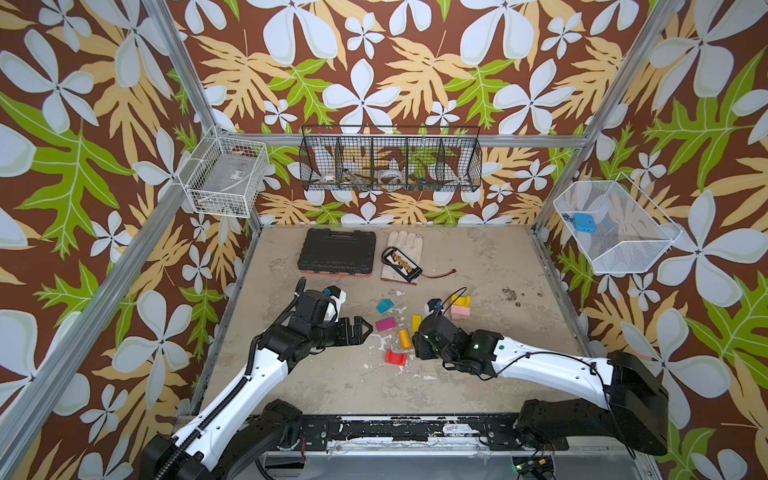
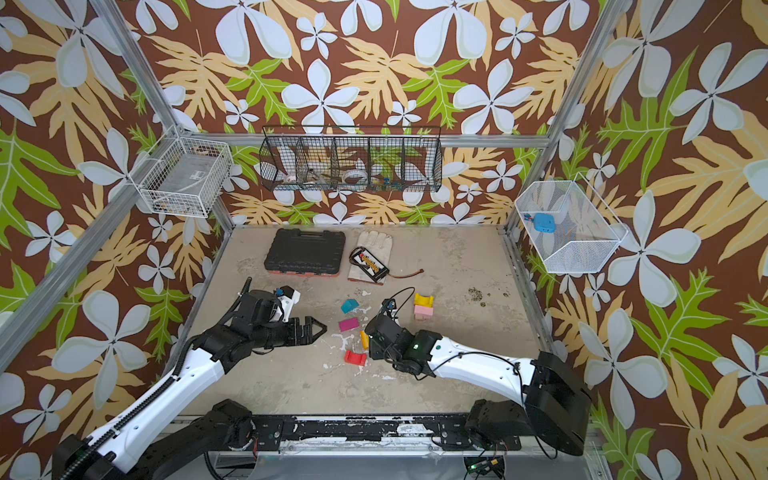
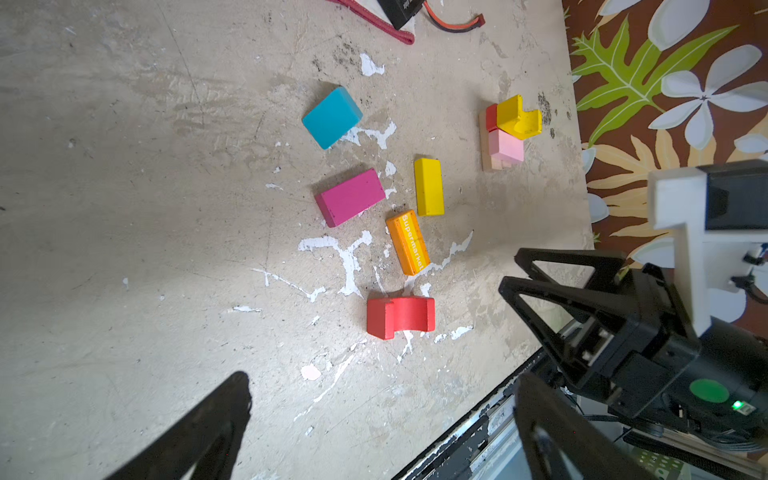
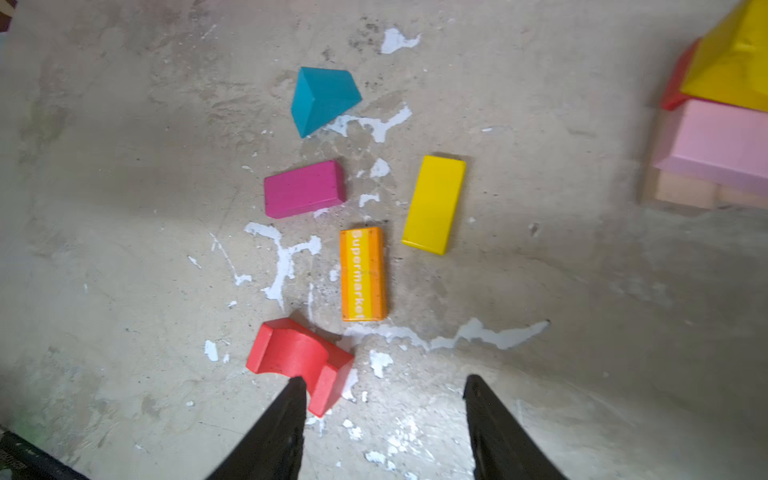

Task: Build the wood block tower
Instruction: 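Raise the open right gripper and move it over the red arch block, then lower the right gripper onto the red arch block and close on it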

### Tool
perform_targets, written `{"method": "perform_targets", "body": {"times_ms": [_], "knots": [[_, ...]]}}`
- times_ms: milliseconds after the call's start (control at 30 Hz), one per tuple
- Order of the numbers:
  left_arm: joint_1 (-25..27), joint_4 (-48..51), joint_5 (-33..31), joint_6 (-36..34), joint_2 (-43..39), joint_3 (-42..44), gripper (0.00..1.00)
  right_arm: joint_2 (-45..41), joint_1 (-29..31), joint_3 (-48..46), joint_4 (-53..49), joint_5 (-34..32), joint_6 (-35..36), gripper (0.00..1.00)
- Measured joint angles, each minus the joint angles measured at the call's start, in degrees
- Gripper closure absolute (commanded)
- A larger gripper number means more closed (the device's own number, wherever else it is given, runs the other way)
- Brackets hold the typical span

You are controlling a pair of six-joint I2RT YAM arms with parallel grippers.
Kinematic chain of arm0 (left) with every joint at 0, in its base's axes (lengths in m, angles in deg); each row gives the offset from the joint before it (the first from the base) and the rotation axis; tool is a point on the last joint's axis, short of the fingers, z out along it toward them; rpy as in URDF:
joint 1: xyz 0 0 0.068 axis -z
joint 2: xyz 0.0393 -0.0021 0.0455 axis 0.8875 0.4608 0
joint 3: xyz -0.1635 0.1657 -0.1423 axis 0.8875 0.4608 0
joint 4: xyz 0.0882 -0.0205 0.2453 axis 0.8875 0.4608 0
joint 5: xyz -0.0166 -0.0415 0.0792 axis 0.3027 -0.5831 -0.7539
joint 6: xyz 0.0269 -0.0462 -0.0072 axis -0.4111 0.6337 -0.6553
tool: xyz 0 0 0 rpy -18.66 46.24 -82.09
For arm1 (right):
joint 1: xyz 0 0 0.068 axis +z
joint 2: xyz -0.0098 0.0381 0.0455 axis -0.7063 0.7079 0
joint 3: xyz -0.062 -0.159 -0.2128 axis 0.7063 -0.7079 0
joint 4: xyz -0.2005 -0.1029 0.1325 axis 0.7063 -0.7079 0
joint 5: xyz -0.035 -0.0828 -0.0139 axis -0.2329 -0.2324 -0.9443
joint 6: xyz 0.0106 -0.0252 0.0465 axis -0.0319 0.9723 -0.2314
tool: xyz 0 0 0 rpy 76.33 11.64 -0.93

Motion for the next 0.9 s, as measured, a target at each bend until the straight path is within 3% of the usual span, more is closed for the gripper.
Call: {"method": "perform_targets", "body": {"times_ms": [500,633,900], "knots": [[0.0,0.0,0.1,0.0,0.0,0.0,0.0,12.1,4.0,3.9,2.4,-1.0,-1.7,0.47],[0.0,0.0,0.1,0.0,0.1,0.0,0.0,14.7,7.5,4.8,2.3,-1.4,-2.8,0.48],[0.0,0.0,0.0,0.0,0.0,0.0,0.0,16.8,8.9,5.0,2.5,-3.0,-5.0,0.58]]}}
